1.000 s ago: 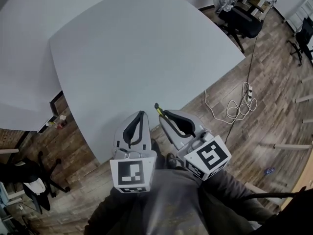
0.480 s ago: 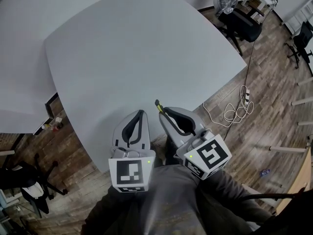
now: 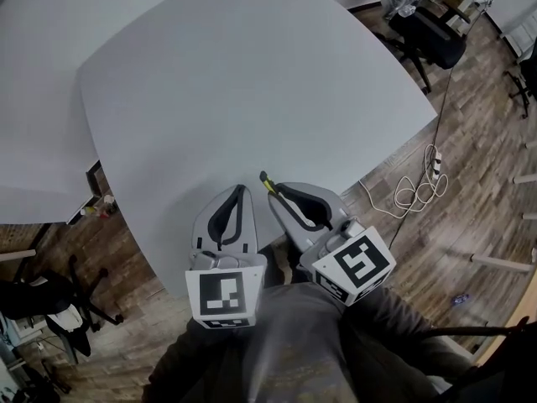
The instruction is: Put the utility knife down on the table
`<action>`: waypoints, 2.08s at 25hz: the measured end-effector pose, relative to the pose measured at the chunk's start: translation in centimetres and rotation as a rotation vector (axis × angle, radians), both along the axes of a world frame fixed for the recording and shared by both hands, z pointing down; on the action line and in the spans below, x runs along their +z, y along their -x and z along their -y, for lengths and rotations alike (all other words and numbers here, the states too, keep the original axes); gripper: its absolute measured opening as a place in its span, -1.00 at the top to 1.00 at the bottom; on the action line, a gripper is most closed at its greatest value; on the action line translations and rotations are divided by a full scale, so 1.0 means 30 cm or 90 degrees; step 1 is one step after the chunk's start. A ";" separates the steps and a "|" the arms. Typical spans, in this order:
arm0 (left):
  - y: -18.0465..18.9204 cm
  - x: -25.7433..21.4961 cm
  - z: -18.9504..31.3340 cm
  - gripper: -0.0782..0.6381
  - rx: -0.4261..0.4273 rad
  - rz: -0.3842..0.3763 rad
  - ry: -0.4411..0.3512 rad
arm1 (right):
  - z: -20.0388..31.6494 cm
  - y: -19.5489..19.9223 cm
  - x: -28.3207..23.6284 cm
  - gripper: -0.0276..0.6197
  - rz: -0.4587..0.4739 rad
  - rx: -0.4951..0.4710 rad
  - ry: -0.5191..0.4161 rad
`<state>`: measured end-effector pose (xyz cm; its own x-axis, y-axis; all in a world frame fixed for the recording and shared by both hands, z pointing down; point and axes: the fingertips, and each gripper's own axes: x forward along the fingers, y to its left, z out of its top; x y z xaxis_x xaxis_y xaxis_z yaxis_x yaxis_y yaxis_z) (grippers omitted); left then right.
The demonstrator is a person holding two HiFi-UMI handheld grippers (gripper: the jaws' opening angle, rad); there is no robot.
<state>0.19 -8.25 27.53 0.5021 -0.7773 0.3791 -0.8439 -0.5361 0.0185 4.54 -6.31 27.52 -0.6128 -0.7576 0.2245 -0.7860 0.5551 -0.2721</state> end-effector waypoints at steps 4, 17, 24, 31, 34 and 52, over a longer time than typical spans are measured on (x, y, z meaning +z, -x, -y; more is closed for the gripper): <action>-0.040 0.026 0.009 0.78 -0.007 0.005 0.007 | 0.016 -0.048 0.024 0.76 0.005 -0.003 0.008; -0.121 0.025 0.087 0.78 -0.077 0.040 0.014 | 0.154 -0.131 0.013 0.76 0.037 -0.074 -0.001; -0.012 0.072 0.219 0.78 -0.115 0.024 0.026 | 0.279 -0.036 0.073 0.76 0.021 -0.097 0.028; 0.054 0.167 0.276 0.78 -0.108 0.004 0.066 | 0.339 0.031 0.161 0.75 0.001 -0.089 0.066; 0.066 0.197 0.291 0.78 -0.106 -0.002 0.078 | 0.356 0.047 0.184 0.76 -0.006 -0.090 0.075; 0.170 0.339 0.391 0.78 -0.142 -0.027 0.112 | 0.395 0.085 0.305 0.76 -0.038 -0.071 0.123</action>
